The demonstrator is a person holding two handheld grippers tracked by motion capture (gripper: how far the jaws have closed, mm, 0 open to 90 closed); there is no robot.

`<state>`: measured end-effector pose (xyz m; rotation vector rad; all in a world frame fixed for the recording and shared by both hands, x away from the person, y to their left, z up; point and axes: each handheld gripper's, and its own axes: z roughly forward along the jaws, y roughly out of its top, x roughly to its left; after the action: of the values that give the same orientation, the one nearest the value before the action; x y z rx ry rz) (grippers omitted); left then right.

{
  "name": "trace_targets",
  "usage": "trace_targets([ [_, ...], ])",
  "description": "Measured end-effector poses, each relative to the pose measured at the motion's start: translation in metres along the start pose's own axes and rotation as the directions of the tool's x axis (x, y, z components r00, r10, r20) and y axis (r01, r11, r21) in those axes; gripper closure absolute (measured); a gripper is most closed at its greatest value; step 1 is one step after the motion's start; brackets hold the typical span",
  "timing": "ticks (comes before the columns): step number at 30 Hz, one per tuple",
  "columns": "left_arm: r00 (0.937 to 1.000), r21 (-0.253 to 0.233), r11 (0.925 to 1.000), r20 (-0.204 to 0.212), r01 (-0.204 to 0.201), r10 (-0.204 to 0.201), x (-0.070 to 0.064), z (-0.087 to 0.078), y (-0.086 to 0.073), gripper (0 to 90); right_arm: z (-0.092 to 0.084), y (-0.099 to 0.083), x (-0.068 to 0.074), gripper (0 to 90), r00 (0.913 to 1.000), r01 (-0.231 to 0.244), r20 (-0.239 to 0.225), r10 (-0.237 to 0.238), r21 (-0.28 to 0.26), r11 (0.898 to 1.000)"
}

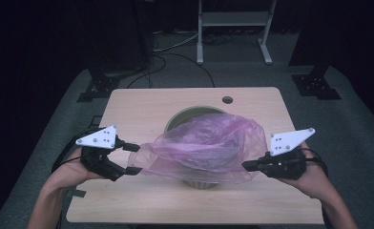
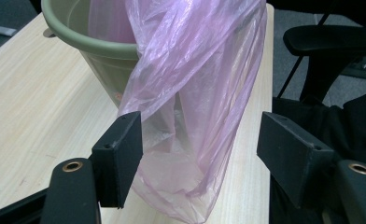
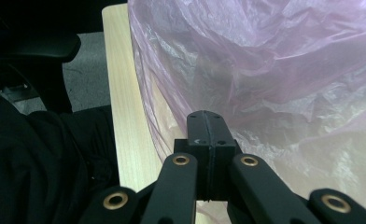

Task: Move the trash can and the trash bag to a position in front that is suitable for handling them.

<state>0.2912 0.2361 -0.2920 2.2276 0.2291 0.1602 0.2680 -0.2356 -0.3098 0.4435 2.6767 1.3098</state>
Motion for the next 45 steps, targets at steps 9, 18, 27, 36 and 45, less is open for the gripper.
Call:
trace_targets([
  [9,0.9982,0.039,0.9991,-0.057,-0.017,0.019,0.005,0.01,0.007,29.6,-0.009,0.012,-0.003,90.0,0.9999,0.01,0.007,-0.01,-0.038,0.999],
  [18,0.995,0.108,0.9938,-0.093,-0.024,0.035,0.014,0.027,0.012,45.0,-0.016,0.023,-0.011,90.0,0.9999,0.0,0.01,0.001,-0.082,0.997],
  [27,0.9969,0.065,0.9978,-0.077,-0.011,0.016,0.033,0.034,0.032,85.1,-0.022,0.044,-0.031,90.0,0.9978,-0.025,0.059,0.031,-0.099,0.995],
  [36,0.9945,0.085,0.9964,-0.104,-0.007,0.016,0.057,0.047,0.046,87.9,-0.015,0.051,-0.065,90.0,0.9881,-0.096,0.112,0.106,-0.092,0.991],
  [45,0.9896,0.079,0.9949,-0.134,0.063,-0.052,0.086,0.062,0.042,89.0,0.0,0.044,-0.093,90.0,0.9699,-0.17,0.163,0.181,-0.078,0.982],
])
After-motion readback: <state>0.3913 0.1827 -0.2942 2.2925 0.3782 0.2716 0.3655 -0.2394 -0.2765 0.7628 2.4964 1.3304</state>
